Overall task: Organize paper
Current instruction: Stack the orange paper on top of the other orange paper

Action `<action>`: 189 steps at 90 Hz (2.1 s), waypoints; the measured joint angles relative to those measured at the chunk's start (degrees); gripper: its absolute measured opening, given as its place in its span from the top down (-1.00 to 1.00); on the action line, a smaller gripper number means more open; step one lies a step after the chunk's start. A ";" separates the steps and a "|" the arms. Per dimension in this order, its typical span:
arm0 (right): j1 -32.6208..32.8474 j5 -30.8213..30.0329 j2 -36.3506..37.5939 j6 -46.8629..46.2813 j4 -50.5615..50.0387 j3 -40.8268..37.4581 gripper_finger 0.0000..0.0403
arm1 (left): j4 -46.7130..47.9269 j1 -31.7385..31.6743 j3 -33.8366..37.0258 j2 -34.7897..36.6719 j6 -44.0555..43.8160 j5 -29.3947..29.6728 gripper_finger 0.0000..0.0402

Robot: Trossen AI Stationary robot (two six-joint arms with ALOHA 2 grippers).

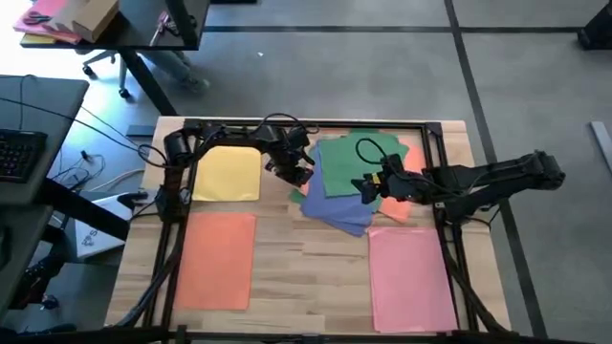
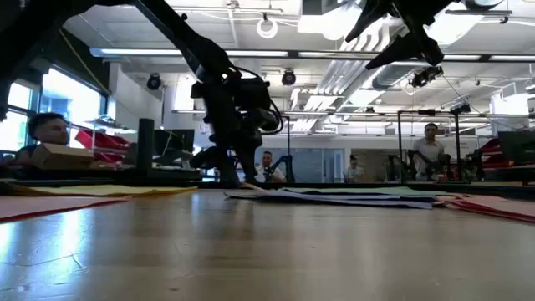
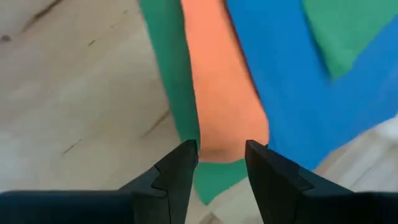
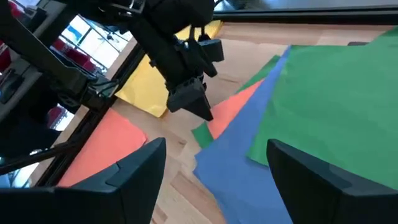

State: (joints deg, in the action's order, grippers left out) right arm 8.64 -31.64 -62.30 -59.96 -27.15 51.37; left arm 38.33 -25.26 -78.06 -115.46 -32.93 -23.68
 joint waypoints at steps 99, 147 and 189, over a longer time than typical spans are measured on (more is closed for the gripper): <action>0.02 0.18 0.00 1.26 -0.02 0.00 -0.31 | -11.05 0.51 -0.04 0.40 -6.17 -0.16 0.98; -0.08 -1.27 0.00 13.98 0.01 0.00 -0.31 | 8.37 -0.92 -0.07 32.17 -3.16 16.85 1.00; -2.80 3.18 0.00 29.21 0.02 -0.01 -0.31 | 17.34 17.10 -9.07 54.95 -12.80 15.63 1.00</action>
State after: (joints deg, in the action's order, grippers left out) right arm 5.84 -28.47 -62.30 -30.75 -27.13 51.36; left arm 55.66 -8.16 -87.13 -60.51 -45.72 -8.05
